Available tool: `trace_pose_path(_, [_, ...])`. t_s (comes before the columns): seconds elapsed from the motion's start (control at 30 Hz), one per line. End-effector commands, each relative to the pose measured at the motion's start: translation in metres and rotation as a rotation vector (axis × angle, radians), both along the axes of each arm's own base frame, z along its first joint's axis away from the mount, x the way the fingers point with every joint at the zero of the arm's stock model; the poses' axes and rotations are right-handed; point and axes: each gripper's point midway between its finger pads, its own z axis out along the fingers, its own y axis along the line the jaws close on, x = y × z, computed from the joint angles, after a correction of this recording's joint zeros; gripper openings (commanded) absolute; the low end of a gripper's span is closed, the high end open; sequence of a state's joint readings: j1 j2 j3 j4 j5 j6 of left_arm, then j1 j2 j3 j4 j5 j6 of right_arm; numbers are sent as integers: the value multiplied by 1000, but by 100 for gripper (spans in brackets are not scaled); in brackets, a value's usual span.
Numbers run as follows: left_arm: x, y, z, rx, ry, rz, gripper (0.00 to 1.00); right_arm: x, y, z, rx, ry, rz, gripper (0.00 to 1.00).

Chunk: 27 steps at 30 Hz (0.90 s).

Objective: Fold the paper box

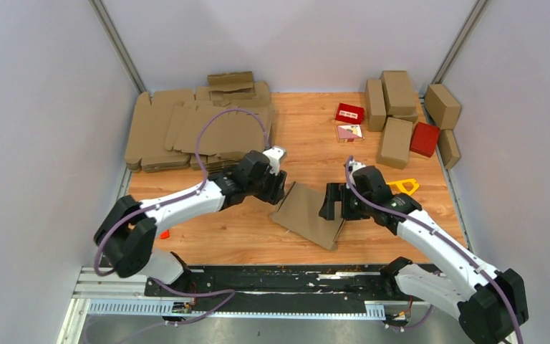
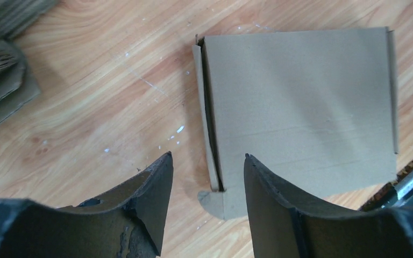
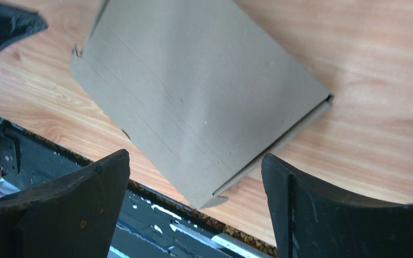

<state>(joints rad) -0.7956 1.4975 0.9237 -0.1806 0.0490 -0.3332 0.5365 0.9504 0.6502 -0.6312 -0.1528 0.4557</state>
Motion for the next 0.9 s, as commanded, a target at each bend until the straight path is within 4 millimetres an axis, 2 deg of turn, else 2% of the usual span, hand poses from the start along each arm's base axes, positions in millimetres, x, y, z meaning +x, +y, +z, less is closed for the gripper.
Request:
trace_pose_path(0.0, [-15, 24, 21, -41, -35, 48, 57, 38, 6, 25, -53, -151, 32, 86])
trace_pose_path(0.1, [-38, 36, 19, -76, 3, 50, 47, 58, 11, 27, -74, -181, 30, 69])
trace_pose_path(0.2, [-64, 43, 10, -119, 74, 31, 21, 75, 18, 25, -80, -192, 33, 49])
trace_pose_path(0.23, [-72, 45, 7, -131, 90, 27, 5, 81, 20, 22, -86, -188, 32, 35])
trace_pose_path(0.27, [-79, 46, 4, -143, 100, 23, 0, 87, 21, 20, -90, -181, 26, 14])
trace_pose_path(0.3, [-86, 46, 2, -152, 109, 17, 0, 92, 23, 15, -98, -166, 28, 3])
trace_pose_path(0.43, [-105, 47, -9, -174, 135, 14, 0, 107, 29, -5, -123, -115, 39, 0])
trace_pose_path(0.57, [-115, 37, -15, -236, 137, 12, 0, 115, 28, -23, -148, -80, 24, 0])
trace_pose_path(0.67, [-119, 33, -25, -249, 148, 14, 0, 122, 26, -34, -157, -66, 14, 0])
trace_pose_path(0.87, [-114, 25, -28, -280, 130, 17, 0, 122, 26, -59, -176, 3, 35, 0])
